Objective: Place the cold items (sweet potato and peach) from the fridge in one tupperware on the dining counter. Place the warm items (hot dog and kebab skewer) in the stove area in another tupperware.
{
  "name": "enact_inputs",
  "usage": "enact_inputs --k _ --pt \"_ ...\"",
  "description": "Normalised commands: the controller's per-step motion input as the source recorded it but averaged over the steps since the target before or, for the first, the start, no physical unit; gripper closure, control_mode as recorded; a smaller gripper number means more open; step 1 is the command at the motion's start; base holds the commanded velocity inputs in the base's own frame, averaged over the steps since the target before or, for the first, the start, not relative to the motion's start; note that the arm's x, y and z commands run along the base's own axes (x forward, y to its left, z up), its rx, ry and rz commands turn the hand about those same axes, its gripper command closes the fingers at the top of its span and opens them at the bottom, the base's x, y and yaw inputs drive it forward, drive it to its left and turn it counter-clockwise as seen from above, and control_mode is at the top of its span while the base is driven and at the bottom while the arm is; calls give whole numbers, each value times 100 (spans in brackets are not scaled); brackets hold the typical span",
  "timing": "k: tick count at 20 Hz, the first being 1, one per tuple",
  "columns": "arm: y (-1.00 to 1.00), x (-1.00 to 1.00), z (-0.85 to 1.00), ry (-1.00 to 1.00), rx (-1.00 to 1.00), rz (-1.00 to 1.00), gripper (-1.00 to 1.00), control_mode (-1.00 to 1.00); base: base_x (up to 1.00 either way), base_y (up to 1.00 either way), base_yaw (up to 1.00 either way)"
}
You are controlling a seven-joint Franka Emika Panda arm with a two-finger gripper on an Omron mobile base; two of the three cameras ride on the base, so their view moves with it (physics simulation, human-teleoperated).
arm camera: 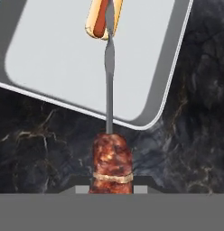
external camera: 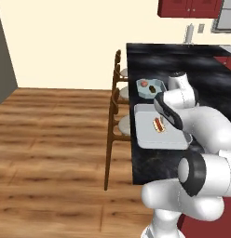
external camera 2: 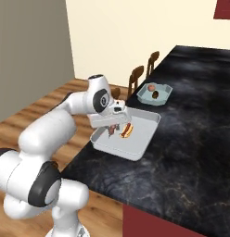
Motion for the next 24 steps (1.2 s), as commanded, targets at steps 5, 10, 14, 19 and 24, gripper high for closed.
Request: enact_inputs --k 5,10,14,19,24 --pt "-29 47 -49 0 0 0 100 -100 0 0 0" --pt "-15 40 -45 0 1 0 100 -100 0 0 0" --pt "-18 29 -32 0 6 0 100 -100 0 0 0" --pt "-16 28 -33 0 7 0 100 -100 0 0 0" --pt "-4 23 -30 0 5 0 100 -100 0 0 0"
